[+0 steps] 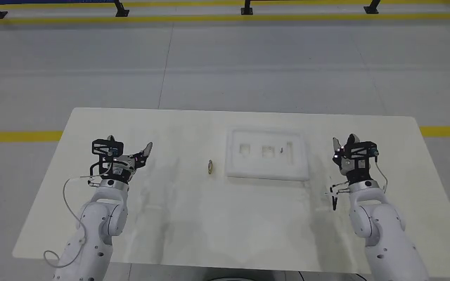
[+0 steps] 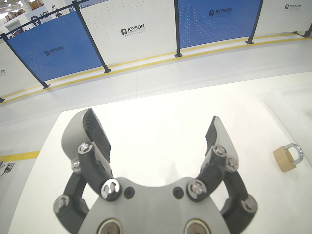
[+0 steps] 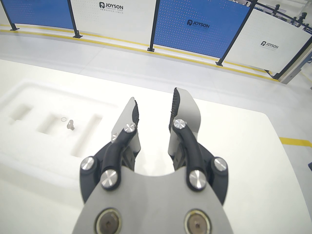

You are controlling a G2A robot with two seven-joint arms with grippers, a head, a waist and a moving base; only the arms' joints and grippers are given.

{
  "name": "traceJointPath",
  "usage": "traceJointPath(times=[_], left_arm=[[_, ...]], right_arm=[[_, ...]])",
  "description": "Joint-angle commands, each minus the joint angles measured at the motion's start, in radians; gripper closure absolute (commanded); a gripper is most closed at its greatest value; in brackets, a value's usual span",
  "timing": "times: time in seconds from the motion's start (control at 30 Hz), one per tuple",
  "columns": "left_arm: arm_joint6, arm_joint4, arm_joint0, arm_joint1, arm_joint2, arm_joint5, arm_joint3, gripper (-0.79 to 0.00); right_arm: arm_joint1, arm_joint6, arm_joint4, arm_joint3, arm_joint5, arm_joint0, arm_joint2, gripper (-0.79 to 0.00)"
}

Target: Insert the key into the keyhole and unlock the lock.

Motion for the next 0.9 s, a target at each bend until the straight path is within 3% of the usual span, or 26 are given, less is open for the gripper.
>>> traceJointPath(times=[0.0, 0.23, 0.43, 0.6, 0.87], left_arm=[[0.0, 0.0, 0.0, 0.0, 0.0, 0.0, 0.0, -0.785], [0.0, 0.0, 0.0, 0.0, 0.0, 0.0, 0.0, -0.785], [0.0, 0.0, 0.0, 0.0, 0.0, 0.0, 0.0, -0.785], [0.0, 0.0, 0.0, 0.0, 0.0, 0.0, 0.0, -0.785], [0.0, 0.0, 0.0, 0.0, 0.0, 0.0, 0.0, -0.785]], right_arm=[[-0.001, 0.006, 0.007, 0.0, -0.009, 0.005, 0.002, -0.785], [-0.002, 0.121, 0.091, -0.039, -0.07, 0.041, 0.001, -0.785], [0.006, 0.478, 0.223, -0.129, -0.195, 0.105, -0.001, -0.785], [0.009, 0.754, 0.428, -0.184, -0.192, 0.188, -0.007, -0.785], [0.011, 0.793, 0.448, -0.186, -0.197, 0.221, -0.013, -0.785]])
